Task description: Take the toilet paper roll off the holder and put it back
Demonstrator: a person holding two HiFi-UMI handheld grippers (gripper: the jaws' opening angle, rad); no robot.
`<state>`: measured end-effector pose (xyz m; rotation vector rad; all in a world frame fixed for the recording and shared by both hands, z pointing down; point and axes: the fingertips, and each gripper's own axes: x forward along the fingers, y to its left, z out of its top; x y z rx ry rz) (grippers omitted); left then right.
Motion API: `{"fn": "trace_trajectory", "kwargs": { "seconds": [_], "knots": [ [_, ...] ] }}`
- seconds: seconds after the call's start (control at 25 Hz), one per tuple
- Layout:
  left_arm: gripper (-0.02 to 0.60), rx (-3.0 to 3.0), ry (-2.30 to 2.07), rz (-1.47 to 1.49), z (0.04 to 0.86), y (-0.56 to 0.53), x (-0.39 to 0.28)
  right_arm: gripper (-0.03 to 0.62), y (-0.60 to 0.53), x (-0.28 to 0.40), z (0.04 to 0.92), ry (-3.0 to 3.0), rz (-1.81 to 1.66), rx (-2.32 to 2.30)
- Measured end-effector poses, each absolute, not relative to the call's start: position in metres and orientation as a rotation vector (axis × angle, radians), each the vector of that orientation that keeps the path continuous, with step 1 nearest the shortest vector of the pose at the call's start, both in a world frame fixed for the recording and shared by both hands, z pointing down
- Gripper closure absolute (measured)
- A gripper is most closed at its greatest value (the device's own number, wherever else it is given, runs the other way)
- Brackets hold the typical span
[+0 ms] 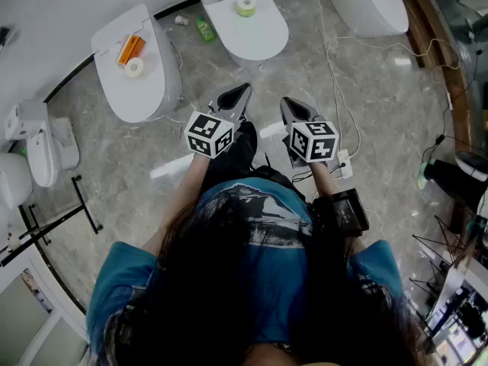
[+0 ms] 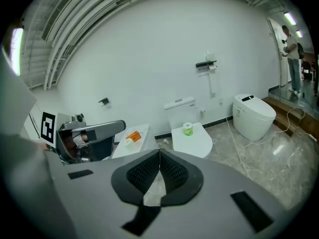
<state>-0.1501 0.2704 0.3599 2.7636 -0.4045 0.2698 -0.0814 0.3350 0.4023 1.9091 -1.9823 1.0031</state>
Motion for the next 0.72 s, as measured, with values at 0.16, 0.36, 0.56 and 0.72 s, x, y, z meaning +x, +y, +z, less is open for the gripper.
{"fn": "trace_trajectory", "kwargs": {
  "seconds": [0.16,0.36,0.56,0.72],
  "knots": [
    [0.588,2.760,-0.407,0.282,0.360,0.223,-0.128,0.579,0.286,-0.058,0.400,-1.985,1.003,1.896],
    [0.588,2.742,-0.410,0.286,0.367,0.175,-0.108,0.579,0.240,-0.039,0.408,-1.967,1.024,1.860],
    [0.588,2.735,-0.426,0.270,0.365,0.142,-0.096,0.579,0.207,-0.025,0.408,-1.963,1.020,1.849],
    [0.589,2.709,-0.442,0.278,0.373,0.123,-0.092,0.579,0.184,-0.016,0.408,-1.961,1.000,1.831]
  ]
}}
